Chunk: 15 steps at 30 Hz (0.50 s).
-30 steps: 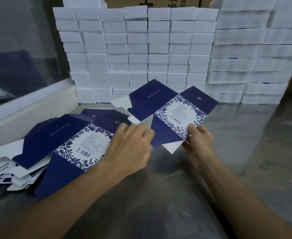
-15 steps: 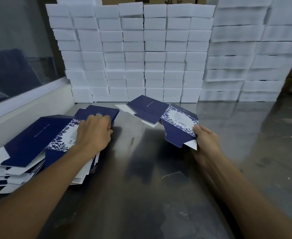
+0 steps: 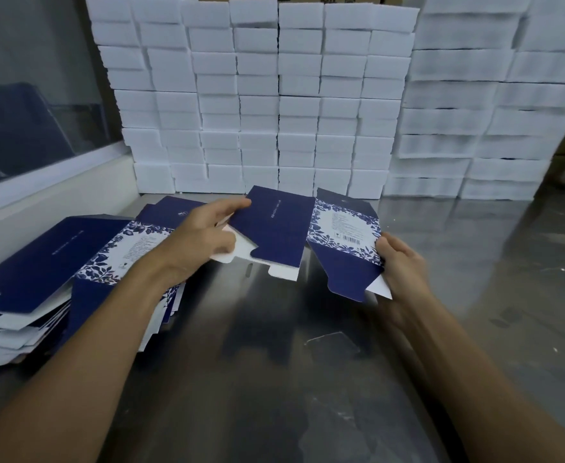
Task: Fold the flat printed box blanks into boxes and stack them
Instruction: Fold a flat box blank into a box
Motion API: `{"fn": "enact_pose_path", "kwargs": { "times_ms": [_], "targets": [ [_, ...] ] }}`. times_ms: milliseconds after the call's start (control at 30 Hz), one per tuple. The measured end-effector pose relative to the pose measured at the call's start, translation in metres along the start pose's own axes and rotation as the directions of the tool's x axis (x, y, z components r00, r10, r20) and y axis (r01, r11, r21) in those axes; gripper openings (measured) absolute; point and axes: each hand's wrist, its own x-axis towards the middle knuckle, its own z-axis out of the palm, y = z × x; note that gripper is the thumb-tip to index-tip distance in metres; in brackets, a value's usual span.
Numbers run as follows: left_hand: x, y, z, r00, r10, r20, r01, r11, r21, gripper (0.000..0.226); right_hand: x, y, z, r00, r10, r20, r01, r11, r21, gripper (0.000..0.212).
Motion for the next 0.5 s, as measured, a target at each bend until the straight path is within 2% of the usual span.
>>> {"fn": "enact_pose_path", "kwargs": {
  "times_ms": [67,200,267,400,500],
  "targets": [
    [-0.001,-0.013,0.006,1.0,0.009,-0.004,-0.009,1.0,0.011,0.072,0.0,0.001,0.001,1.0,-0.008,-0.005,0.008,1.0,-0.022,0.024],
    [0.005,-0.031,0.019,0.982,0.073,-0.172,-0.042,0.982,0.182,0.048,0.002,-0.001,0.004,1.0,-0.006,0.008,0.007,0.999,-0.046,0.027],
    [0.007,-0.036,0.022,0.978,0.079,-0.191,-0.034,0.974,0.226,0.041,0.001,-0.005,0.007,0.999,0.004,0.035,-0.003,1.0,-0.018,0.03],
    [0.001,-0.045,0.022,0.987,0.066,-0.148,-0.012,0.939,0.343,0.041,-0.012,-0.015,0.013,0.967,0.077,0.243,-0.088,0.996,0.032,0.042],
    [-0.002,-0.051,0.024,0.972,0.123,-0.201,-0.022,0.895,0.445,0.032,-0.02,-0.019,0.016,0.923,0.024,0.385,-0.007,0.999,-0.044,0.05]
  ]
}}
